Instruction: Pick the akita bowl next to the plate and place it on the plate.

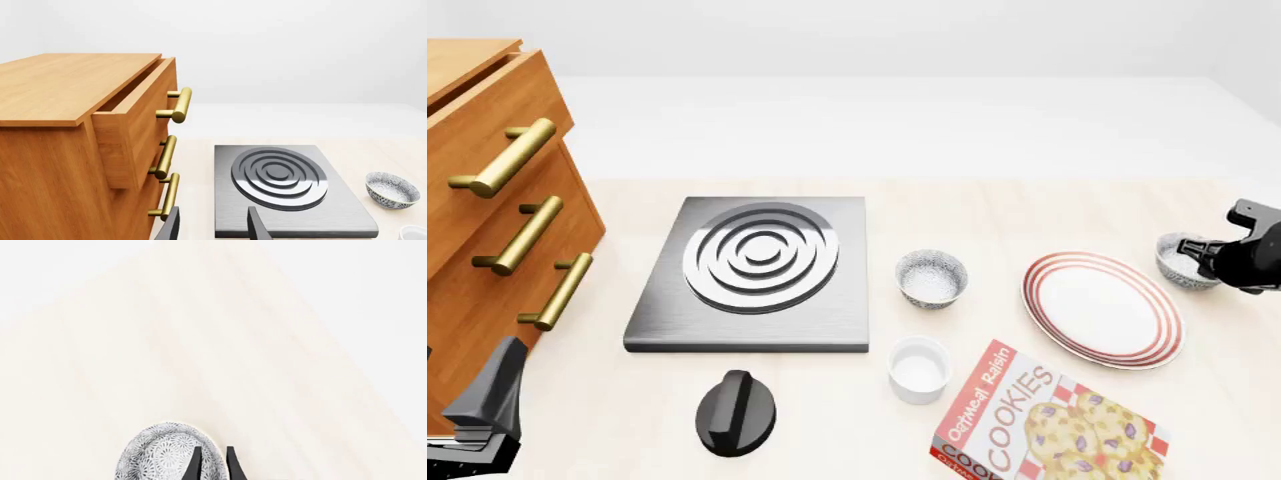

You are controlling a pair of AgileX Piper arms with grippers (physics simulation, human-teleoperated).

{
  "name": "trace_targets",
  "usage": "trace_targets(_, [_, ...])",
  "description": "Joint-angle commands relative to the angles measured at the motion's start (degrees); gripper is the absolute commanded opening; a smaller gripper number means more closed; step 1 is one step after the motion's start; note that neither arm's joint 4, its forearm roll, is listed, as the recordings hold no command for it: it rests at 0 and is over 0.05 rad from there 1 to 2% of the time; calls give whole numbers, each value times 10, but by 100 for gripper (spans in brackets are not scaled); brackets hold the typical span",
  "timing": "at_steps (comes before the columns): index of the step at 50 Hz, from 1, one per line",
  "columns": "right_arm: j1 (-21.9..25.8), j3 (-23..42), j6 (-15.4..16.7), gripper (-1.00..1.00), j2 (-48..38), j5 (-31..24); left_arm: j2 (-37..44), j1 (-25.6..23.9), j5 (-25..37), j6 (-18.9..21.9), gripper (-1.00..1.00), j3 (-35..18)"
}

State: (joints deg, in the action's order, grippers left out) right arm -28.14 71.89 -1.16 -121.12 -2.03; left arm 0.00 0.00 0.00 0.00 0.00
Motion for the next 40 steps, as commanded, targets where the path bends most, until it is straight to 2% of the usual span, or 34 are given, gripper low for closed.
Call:
trace_targets(1, [3,-6,0,-100,-10,-2,0,0,0,0,100,0])
trace_targets(12, [2,-8,-4,-100,2,-8,0,0,0,0,100,0])
trace_targets(29, [15,-26,-41,-100,66,-22,0,0,0,0,100,0])
trace_targets(40, [14,-36,-47,-100,89,-23,0,0,0,0,100,0])
